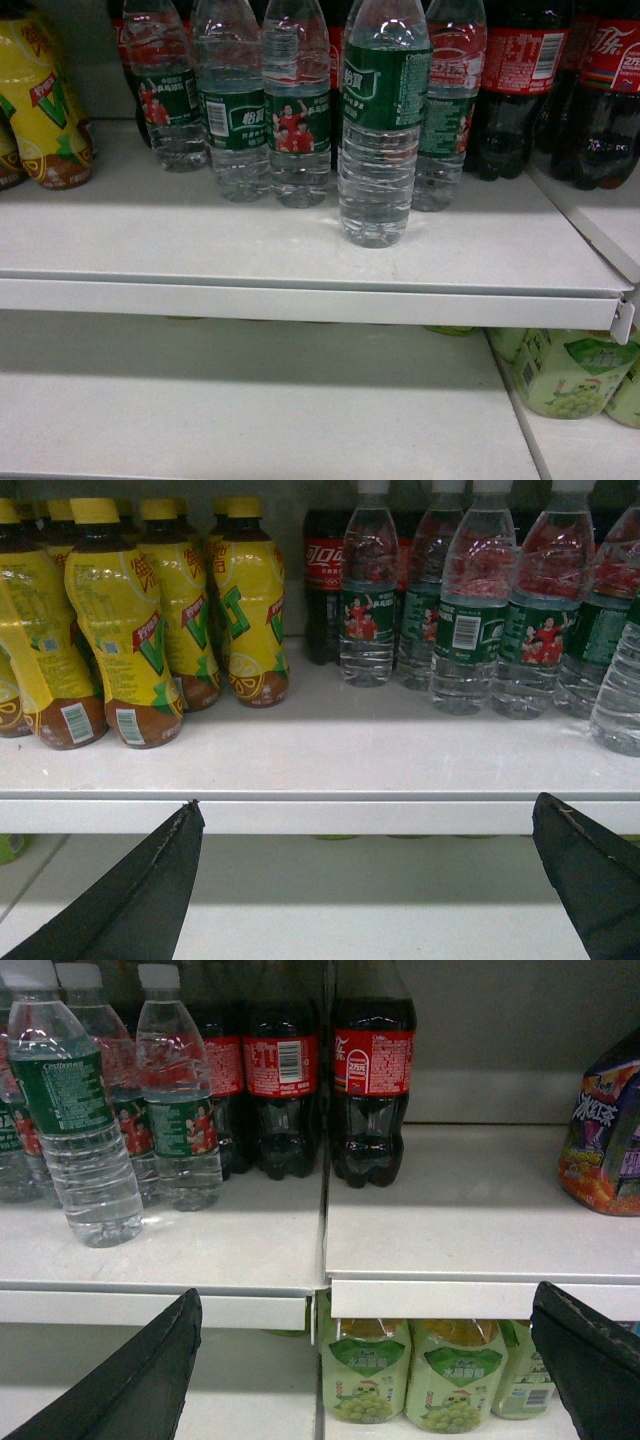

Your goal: Move water from second to third shelf

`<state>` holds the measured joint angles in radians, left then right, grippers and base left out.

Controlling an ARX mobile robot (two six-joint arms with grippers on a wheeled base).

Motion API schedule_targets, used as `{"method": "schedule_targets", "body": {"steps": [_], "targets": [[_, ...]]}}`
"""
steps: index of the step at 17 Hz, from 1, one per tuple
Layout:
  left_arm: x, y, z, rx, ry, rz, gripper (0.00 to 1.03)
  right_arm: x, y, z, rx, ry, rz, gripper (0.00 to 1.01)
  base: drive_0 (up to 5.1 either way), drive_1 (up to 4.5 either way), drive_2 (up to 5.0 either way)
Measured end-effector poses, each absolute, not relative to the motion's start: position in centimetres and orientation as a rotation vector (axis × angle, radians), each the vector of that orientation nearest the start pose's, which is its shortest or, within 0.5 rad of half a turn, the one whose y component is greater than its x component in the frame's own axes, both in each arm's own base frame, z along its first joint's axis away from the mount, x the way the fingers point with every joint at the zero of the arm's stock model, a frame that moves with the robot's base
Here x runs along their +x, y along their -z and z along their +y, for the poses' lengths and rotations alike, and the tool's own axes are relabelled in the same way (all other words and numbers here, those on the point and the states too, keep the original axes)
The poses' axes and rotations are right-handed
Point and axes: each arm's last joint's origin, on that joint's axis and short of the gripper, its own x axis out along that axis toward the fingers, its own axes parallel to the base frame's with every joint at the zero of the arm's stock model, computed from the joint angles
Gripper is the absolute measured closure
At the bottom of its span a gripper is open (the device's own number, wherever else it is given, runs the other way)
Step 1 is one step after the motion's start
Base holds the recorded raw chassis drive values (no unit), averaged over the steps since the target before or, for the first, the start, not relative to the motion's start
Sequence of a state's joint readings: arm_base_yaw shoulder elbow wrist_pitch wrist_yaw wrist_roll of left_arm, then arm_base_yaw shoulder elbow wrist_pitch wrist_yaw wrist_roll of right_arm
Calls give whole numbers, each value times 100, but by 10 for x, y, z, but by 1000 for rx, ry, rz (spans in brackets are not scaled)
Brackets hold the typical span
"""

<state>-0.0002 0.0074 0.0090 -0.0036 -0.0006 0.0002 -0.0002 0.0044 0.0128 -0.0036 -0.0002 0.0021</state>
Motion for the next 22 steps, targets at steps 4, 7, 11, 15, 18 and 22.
{"method": "schedule_targets", "body": {"steps": [4, 7, 11, 15, 18, 22], "targets": [[98, -166, 0, 0, 0, 2, 5, 97, -167, 0, 2, 0, -5, 3, 0, 0, 0], [98, -166, 0, 0, 0, 2, 5, 97, -167, 0, 2, 0, -5, 3, 0, 0, 0], [98, -166, 0, 0, 0, 1, 5, 98, -174, -3, 72, -122, -64, 3, 0, 0, 0], [98, -166, 0, 0, -3, 2, 5, 100, -176, -4, 128, -194, -69, 3, 0, 0, 0], [98, -166, 0, 0, -1, 2, 5, 114, -181, 0, 185, -315, -33, 3, 0, 0, 0], [98, -166, 0, 0, -1, 2, 5, 226, -243, 33, 160, -400, -48, 3, 0, 0, 0]]}}
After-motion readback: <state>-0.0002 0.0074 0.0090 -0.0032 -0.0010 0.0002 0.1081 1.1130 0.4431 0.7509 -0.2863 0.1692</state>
